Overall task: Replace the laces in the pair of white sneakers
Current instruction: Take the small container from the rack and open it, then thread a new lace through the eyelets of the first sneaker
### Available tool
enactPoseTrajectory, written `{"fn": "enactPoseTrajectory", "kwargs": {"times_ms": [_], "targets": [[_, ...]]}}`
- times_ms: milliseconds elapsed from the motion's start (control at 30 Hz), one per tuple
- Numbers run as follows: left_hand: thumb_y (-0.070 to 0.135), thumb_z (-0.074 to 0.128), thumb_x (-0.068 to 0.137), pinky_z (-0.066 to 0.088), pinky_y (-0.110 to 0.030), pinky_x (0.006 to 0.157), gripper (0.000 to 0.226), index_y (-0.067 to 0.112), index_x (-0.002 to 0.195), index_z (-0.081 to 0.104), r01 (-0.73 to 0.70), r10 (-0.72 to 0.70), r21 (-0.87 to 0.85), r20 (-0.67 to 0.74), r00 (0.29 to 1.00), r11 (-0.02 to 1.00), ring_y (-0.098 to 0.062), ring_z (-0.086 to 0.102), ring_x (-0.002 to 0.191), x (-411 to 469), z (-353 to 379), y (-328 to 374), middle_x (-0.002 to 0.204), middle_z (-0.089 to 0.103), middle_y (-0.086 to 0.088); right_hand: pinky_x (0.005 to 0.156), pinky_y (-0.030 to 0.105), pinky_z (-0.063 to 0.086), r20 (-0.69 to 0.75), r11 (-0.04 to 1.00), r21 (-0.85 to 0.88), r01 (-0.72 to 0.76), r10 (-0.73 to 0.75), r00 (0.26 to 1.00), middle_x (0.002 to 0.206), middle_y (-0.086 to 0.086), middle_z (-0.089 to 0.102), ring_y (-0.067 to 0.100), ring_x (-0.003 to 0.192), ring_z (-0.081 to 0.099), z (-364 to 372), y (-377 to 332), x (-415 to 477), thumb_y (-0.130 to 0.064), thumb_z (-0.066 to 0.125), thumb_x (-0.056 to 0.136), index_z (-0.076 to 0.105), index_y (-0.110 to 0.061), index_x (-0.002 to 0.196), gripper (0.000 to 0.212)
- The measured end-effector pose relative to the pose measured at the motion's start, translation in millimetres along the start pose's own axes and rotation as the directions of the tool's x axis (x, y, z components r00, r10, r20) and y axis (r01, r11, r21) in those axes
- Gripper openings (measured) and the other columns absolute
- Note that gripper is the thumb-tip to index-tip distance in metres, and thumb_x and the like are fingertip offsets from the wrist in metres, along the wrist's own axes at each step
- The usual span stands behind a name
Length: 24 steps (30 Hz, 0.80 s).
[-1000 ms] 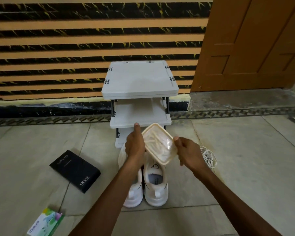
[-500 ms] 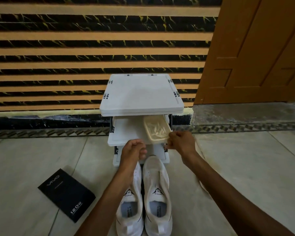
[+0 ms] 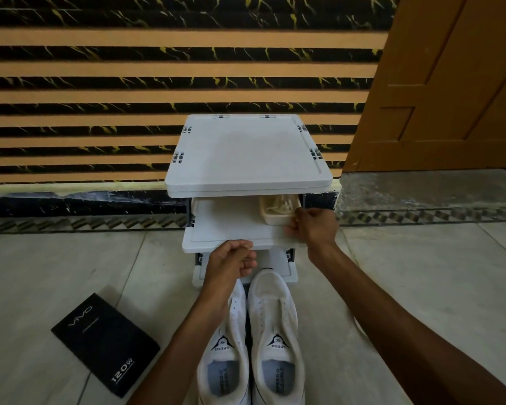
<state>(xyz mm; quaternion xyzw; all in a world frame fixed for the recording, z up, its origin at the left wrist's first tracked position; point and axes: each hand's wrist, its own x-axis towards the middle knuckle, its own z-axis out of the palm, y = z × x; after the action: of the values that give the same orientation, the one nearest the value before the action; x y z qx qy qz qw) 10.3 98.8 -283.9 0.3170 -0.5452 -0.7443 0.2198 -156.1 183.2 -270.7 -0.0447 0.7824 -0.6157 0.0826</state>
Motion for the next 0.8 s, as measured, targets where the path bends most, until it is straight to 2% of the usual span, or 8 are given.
{"fn": "enactPoseTrajectory", "kwargs": {"times_ms": [233, 367, 433, 533, 600, 667, 700, 800], "targets": [[0.004, 0.054, 0.095, 0.052, -0.023, 0.066, 0.013, 0.005, 0.099, 0.067, -0.023, 0.023, 0.008, 0.022, 1.0, 1.0, -0.018, 0.064, 0.073, -1.4, 2.9, -1.6, 0.083, 0.067, -0.01, 0.062, 0.042, 0.06, 0.031, 0.998, 0.03, 0.046, -0.047, 0.998, 0.065, 0.012, 0.068, 0.026, 0.056, 0.069, -5.2, 6.6, -5.4, -0.024, 0.057, 0.097, 0.068, 0.001, 0.073, 0.037], [0.004, 0.054, 0.096, 0.052, -0.02, 0.063, 0.014, 0.009, 0.096, 0.067, -0.061, 0.059, 0.089, 0.021, 0.998, 0.994, -0.015, 0.065, 0.074, -14.3, -7.1, -6.3, 0.084, 0.068, -0.008, 0.068, 0.041, 0.06, 0.068, 0.992, -0.09, 0.09, -0.084, 0.994, 0.067, 0.004, 0.07, 0.018, 0.059, 0.069, -27.1, 23.1, -38.8, -0.025, 0.057, 0.096, 0.07, -0.01, 0.076, 0.028], [0.006, 0.056, 0.094, 0.052, -0.024, 0.07, 0.017, 0.017, 0.091, 0.067, -0.113, 0.122, 0.258, -0.018, 0.992, 0.959, -0.008, 0.065, 0.077, -23.5, -16.9, -14.8, 0.087, 0.069, -0.001, 0.067, 0.035, 0.06, 0.183, 0.971, -0.183, 0.155, -0.121, 0.976, 0.07, -0.004, 0.072, 0.011, 0.062, 0.069, -36.0, 33.2, -66.1, -0.022, 0.06, 0.091, 0.073, -0.015, 0.083, 0.017], [0.02, 0.069, 0.087, 0.051, -0.032, 0.087, 0.008, 0.025, 0.092, 0.068, -0.157, 0.262, 0.688, -0.049, 0.964, 0.709, -0.012, 0.062, 0.094, -37.3, -35.2, -35.7, 0.098, 0.067, 0.005, 0.077, 0.03, 0.054, 0.381, 0.864, -0.345, 0.367, -0.228, 0.896, 0.085, -0.002, 0.074, 0.013, 0.08, 0.068, -43.6, 49.9, -108.4, -0.024, 0.062, 0.09, 0.074, -0.02, 0.091, 0.013], [0.034, 0.076, 0.079, 0.048, -0.04, 0.094, 0.029, 0.027, 0.106, 0.068, -0.094, 0.224, 0.853, -0.028, 0.974, 0.514, -0.022, 0.057, 0.109, -47.2, -47.3, -52.5, 0.117, 0.061, 0.0, 0.086, 0.034, 0.051, 0.526, 0.722, -0.481, 0.497, -0.216, 0.823, 0.108, 0.005, 0.07, 0.023, 0.097, 0.064, -43.5, 63.8, -135.5, -0.032, 0.06, 0.091, 0.071, -0.02, 0.108, 0.023], [0.035, 0.077, 0.078, 0.04, -0.039, 0.105, 0.041, 0.027, 0.117, 0.065, -0.083, 0.146, 0.846, 0.006, 0.989, 0.527, -0.023, 0.05, 0.123, -51.8, -55.4, -68.4, 0.133, 0.052, -0.003, 0.093, 0.039, 0.048, 0.591, 0.539, -0.633, 0.556, -0.126, 0.796, 0.134, 0.008, 0.054, 0.031, 0.114, 0.052, -41.3, 78.4, -157.8, -0.044, 0.053, 0.094, 0.056, -0.024, 0.131, 0.042], [0.032, 0.076, 0.08, 0.035, -0.035, 0.11, 0.043, 0.028, 0.121, 0.064, -0.084, 0.11, 0.823, 0.026, 0.994, 0.562, -0.022, 0.045, 0.13, -54.5, -56.0, -73.7, 0.14, 0.047, -0.004, 0.095, 0.041, 0.047, 0.583, 0.506, -0.668, 0.546, -0.099, 0.806, 0.143, 0.008, 0.045, 0.033, 0.12, 0.047, -40.2, 85.0, -166.2, -0.047, 0.048, 0.095, 0.047, -0.025, 0.138, 0.049], [0.028, 0.071, 0.083, 0.025, -0.023, 0.106, 0.047, 0.03, 0.128, 0.06, -0.061, 0.083, 0.788, 0.012, 0.996, 0.613, -0.016, 0.032, 0.14, -61.2, -55.6, -83.3, 0.151, 0.037, -0.001, 0.098, 0.043, 0.045, 0.542, 0.545, -0.664, 0.512, -0.121, 0.832, 0.156, 0.006, 0.028, 0.035, 0.128, 0.04, -39.2, 97.3, -181.1, -0.048, 0.041, 0.098, 0.034, -0.025, 0.147, 0.055]]}}
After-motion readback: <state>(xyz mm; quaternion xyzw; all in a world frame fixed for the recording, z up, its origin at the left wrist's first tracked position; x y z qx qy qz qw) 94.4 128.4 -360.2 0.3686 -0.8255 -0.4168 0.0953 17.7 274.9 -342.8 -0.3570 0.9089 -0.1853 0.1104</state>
